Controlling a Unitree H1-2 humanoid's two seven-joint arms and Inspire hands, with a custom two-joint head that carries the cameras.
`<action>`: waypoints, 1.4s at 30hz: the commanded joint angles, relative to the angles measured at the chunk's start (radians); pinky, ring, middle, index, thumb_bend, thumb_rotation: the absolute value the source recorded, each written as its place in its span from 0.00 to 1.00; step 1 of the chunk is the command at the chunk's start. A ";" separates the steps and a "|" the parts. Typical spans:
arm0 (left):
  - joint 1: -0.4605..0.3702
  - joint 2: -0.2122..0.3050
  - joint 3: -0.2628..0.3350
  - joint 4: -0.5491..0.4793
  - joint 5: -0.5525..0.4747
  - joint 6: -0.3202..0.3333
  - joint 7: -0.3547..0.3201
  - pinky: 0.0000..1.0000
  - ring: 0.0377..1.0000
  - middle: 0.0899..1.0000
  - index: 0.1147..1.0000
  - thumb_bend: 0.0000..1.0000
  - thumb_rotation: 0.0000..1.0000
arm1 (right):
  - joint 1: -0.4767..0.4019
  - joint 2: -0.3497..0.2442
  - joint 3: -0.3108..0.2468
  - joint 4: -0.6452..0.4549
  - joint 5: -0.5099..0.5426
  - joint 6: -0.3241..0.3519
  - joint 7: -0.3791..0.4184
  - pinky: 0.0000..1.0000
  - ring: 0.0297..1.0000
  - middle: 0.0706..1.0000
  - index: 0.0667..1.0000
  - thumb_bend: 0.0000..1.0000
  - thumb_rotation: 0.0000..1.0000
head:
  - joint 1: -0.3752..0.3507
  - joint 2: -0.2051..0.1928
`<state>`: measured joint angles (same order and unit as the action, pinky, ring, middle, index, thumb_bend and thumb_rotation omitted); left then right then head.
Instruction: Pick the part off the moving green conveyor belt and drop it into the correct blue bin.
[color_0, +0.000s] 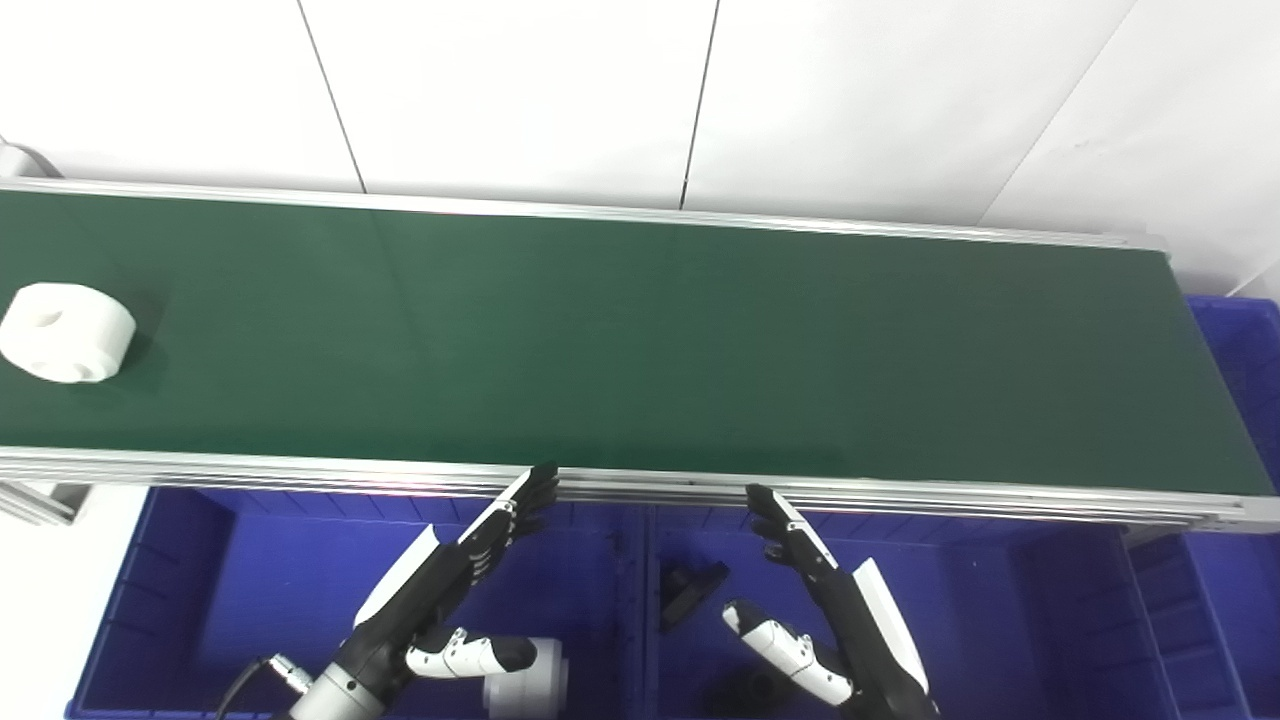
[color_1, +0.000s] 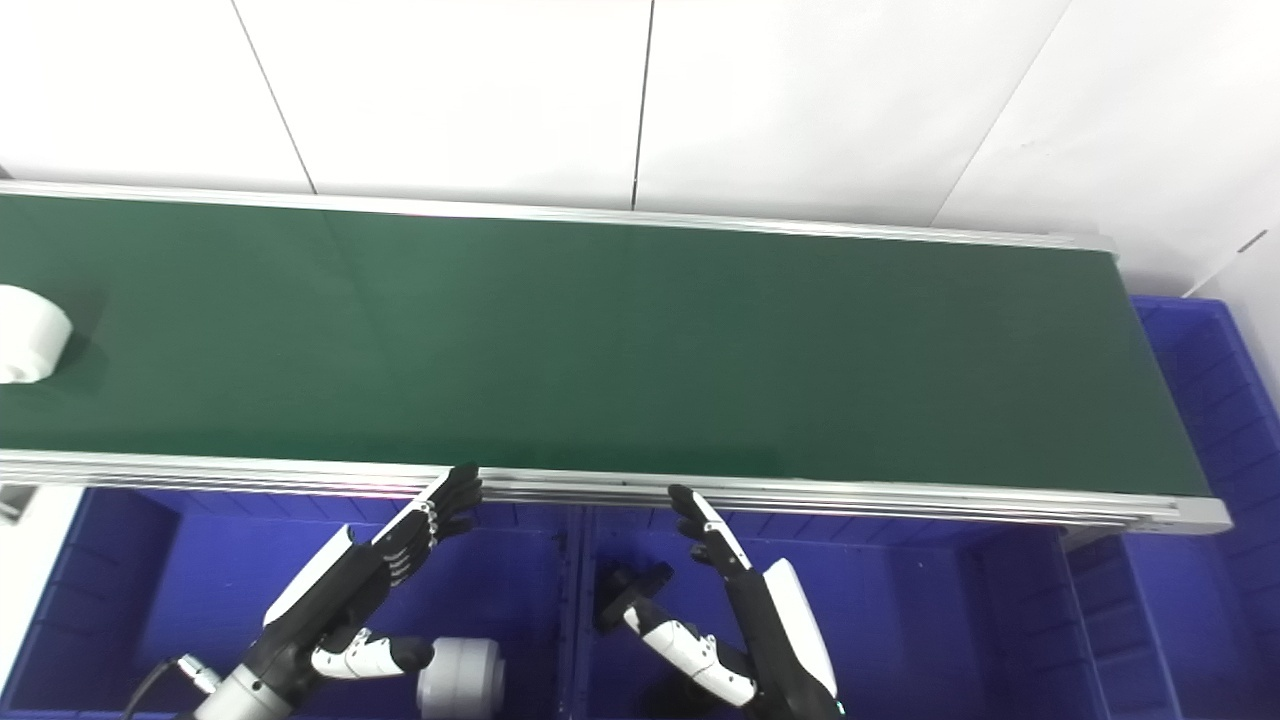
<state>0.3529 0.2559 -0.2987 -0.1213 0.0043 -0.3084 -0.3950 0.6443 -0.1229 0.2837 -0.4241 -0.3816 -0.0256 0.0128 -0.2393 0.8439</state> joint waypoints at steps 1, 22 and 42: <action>-0.001 -0.007 -0.002 -0.012 -0.018 -0.038 0.006 0.93 0.98 1.00 0.99 0.76 0.69 | 0.007 -0.010 -0.001 -0.006 0.003 -0.074 -0.009 0.86 0.90 0.91 0.94 0.77 0.82 | 0.056 -0.019; -0.004 -0.050 -0.044 0.095 0.053 -0.153 0.037 0.82 0.92 0.97 0.95 0.80 0.59 | 0.020 -0.055 -0.051 0.095 0.048 -0.192 -0.015 0.88 0.92 0.92 0.94 0.73 0.80 | 0.275 -0.203; -0.027 -0.044 -0.056 0.147 0.076 -0.161 0.060 0.78 0.91 0.96 0.94 0.81 0.58 | -0.005 -0.049 -0.052 0.162 0.042 -0.238 -0.033 0.85 0.90 0.91 0.93 0.69 0.73 | 0.306 -0.311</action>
<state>0.3329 0.2116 -0.3508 0.0335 0.0743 -0.4269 -0.3501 0.6404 -0.1701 0.2360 -0.2509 -0.3451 -0.1959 -0.0079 0.0660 0.5323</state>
